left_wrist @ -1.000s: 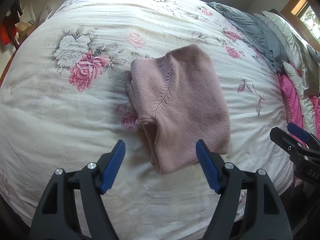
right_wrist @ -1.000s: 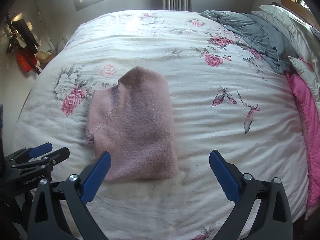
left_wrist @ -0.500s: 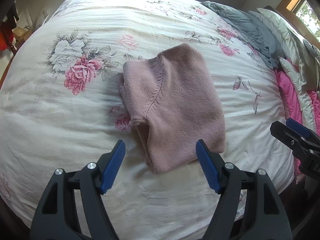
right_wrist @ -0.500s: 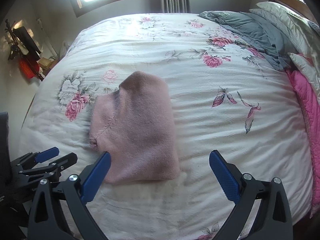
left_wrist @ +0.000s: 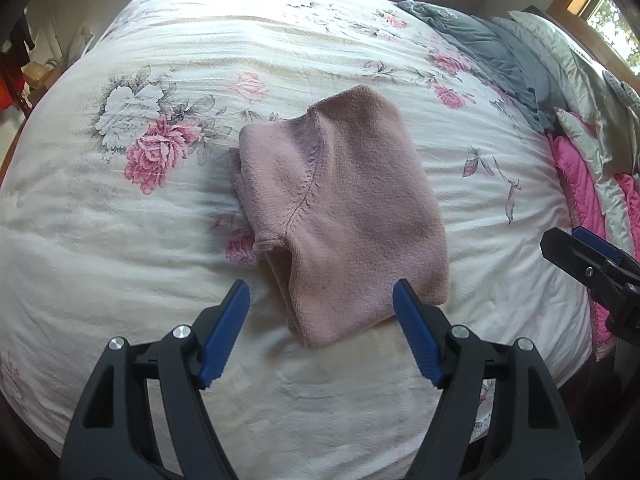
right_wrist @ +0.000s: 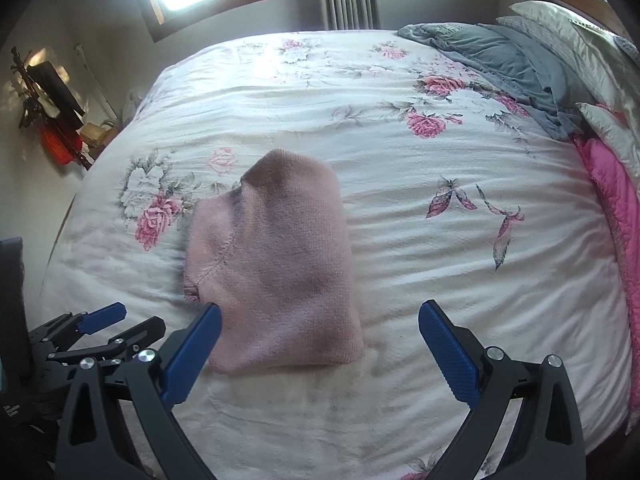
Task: Fold small clothes
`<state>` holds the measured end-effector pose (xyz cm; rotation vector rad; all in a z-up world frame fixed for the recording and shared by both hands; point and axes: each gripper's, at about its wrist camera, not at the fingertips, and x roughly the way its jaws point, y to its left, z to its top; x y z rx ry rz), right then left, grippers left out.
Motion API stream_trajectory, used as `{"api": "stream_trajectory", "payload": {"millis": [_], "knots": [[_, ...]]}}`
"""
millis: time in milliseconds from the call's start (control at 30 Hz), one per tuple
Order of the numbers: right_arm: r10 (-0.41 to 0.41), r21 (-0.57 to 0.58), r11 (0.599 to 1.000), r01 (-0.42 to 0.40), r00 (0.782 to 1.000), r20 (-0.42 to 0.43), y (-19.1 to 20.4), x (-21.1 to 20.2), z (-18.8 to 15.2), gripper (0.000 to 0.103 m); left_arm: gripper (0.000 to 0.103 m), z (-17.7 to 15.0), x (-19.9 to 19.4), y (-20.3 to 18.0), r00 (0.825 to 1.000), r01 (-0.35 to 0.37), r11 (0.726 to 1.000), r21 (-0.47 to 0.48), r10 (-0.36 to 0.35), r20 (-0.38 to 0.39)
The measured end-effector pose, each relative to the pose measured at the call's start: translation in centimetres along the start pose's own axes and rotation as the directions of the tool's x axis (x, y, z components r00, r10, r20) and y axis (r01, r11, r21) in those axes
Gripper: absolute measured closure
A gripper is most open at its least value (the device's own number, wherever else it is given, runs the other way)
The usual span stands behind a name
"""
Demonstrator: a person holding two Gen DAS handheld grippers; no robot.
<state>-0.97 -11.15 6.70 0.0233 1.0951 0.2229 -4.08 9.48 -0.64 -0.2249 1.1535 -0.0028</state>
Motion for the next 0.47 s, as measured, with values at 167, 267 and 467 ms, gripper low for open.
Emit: {"api": "stream_trajectory", "payload": {"millis": [167, 267, 467], "knots": [[-0.013, -0.002, 1.000, 0.013, 1.000, -0.007, 0.0, 0.3, 0.0, 0.004, 0.029, 0.1, 0.0, 0.1, 1.000, 0.001, 1.000, -0.001, -0.001, 0.003], [-0.012, 0.002, 1.000, 0.012, 0.999, -0.030, -0.2, 0.8, 0.0, 0.004, 0.029, 0.0, 0.0, 0.1, 1.000, 0.001, 1.000, -0.002, -0.001, 0.005], [-0.012, 0.007, 1.000, 0.012, 0.999, -0.046, -0.6, 1.2, 0.0, 0.004, 0.029, 0.1, -0.1, 0.1, 1.000, 0.006, 1.000, -0.010, -0.006, 0.006]]}}
